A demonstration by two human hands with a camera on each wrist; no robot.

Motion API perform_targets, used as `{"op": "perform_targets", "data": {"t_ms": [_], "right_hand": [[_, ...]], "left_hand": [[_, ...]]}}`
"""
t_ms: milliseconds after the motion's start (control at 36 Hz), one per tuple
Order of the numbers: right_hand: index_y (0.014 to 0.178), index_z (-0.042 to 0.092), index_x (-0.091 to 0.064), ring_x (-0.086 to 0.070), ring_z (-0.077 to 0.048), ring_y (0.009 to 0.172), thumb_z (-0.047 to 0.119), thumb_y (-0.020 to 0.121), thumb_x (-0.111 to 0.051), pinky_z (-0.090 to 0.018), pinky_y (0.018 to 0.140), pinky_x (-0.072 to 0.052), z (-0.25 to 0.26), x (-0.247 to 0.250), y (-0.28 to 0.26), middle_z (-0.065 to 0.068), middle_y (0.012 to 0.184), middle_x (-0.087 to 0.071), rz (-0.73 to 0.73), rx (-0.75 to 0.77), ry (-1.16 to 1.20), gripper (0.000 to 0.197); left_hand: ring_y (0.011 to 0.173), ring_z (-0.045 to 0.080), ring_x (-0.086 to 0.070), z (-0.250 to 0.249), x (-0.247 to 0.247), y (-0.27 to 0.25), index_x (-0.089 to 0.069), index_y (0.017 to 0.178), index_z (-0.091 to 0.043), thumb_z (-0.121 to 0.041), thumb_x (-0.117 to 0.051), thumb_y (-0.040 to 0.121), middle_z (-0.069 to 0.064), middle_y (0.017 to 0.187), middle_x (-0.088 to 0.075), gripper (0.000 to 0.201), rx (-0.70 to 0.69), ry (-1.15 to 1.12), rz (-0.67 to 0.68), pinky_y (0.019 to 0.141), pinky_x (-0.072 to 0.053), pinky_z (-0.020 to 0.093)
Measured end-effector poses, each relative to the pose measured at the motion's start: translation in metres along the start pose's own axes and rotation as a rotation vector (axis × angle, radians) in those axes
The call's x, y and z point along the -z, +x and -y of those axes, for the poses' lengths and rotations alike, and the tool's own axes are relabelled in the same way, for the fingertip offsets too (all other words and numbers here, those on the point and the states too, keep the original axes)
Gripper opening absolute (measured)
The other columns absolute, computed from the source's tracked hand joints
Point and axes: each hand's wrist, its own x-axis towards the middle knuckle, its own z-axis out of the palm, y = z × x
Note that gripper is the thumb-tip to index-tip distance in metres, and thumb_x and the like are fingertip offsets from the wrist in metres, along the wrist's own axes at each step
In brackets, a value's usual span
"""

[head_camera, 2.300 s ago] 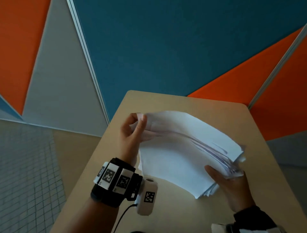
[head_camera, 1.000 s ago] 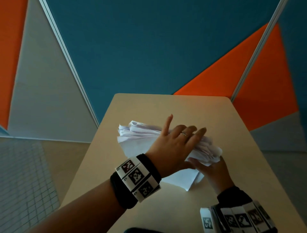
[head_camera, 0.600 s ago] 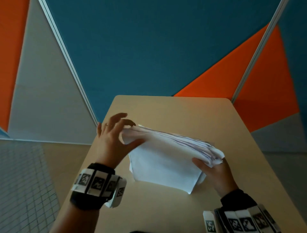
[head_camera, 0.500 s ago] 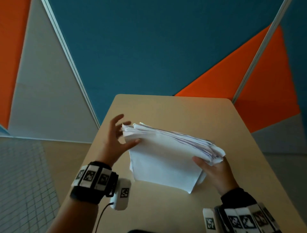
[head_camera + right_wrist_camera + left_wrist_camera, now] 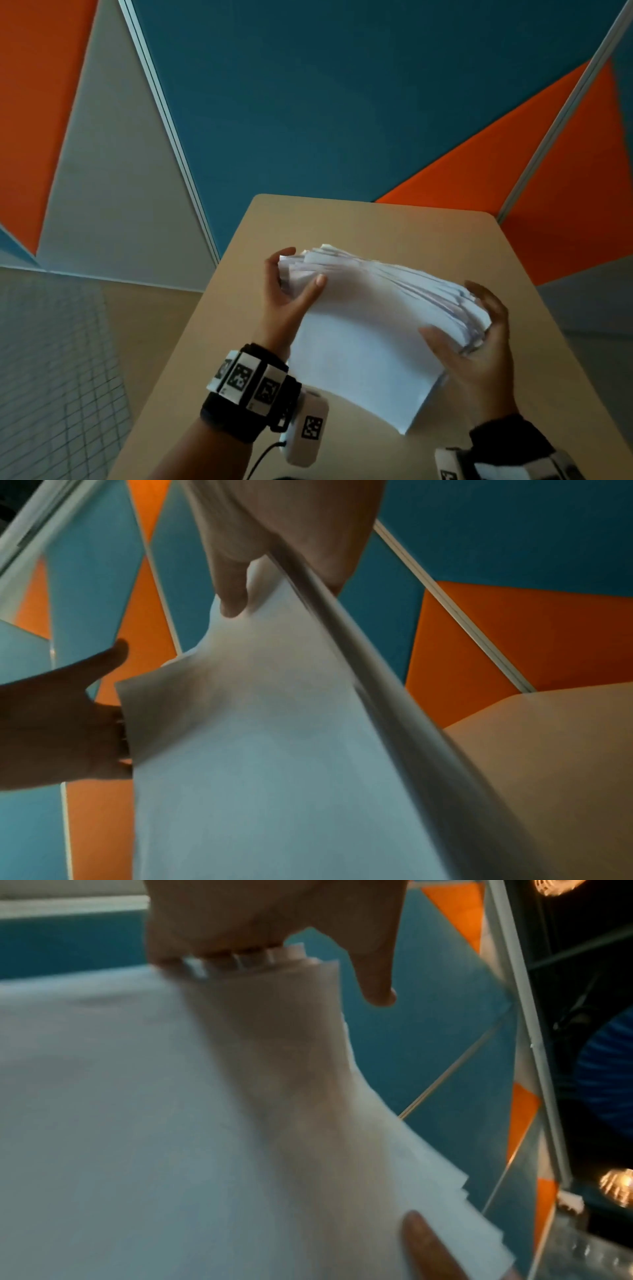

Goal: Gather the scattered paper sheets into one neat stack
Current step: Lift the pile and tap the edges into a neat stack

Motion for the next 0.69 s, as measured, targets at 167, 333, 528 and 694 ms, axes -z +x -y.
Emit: {"op": "perform_targets", "data": {"t_ms": [167, 333, 528, 694], "right_hand": [[0.127, 0.041, -0.041, -0.048, 0.018, 0.107, 0.060, 0.075, -0.058, 0.001, 0.090, -0.039, 0.012, -0.009, -0.007, 0.012, 0.116, -0.055, -0.101, 0.266, -0.107, 0.057], [0.120, 0.003, -0.048, -0.044, 0.005, 0.098, 0.033, 0.090, -0.054, -0.002, 0.092, -0.035, 0.006, -0.006, -0.009, -0.010, 0.099, -0.050, -0.075, 0.463, -0.334, 0.043], [0.112, 0.002, -0.055, -0.048, 0.001, 0.103, 0.024, 0.087, -0.058, -0.007, 0.093, -0.039, 0.003, -0.004, -0.006, -0.015, 0.100, -0.055, -0.058, 0.503, -0.340, 0.033], [0.100, 0.006, -0.052, -0.044, 0.017, 0.108, 0.037, 0.089, -0.053, -0.003, 0.089, -0.037, 0.008, -0.003, -0.002, -0.006, 0.099, -0.051, -0.103, 0.413, -0.248, 0.032]], "left_hand": [[0.074, -0.012, -0.054, -0.017, -0.021, -0.003, -0.049, 0.111, -0.028, -0.036, -0.070, 0.066, 0.000, 0.094, -0.055, 0.050, -0.110, -0.005, -0.165, 0.071, -0.044, 0.002], [0.096, 0.005, -0.047, -0.019, -0.024, -0.002, -0.064, 0.082, -0.043, -0.040, -0.077, 0.059, -0.008, 0.096, -0.045, 0.027, -0.171, 0.273, -0.159, 0.085, -0.036, 0.002], [0.099, 0.003, -0.046, -0.018, -0.021, -0.001, -0.061, 0.056, -0.029, -0.010, -0.081, 0.065, -0.015, 0.091, -0.042, 0.029, -0.115, 0.225, -0.222, 0.084, -0.035, -0.002], [0.097, 0.006, -0.052, -0.017, -0.014, -0.005, -0.053, 0.058, -0.022, -0.001, -0.068, 0.078, -0.002, 0.099, -0.053, 0.033, -0.116, 0.134, -0.236, 0.088, -0.038, 0.014]]}}
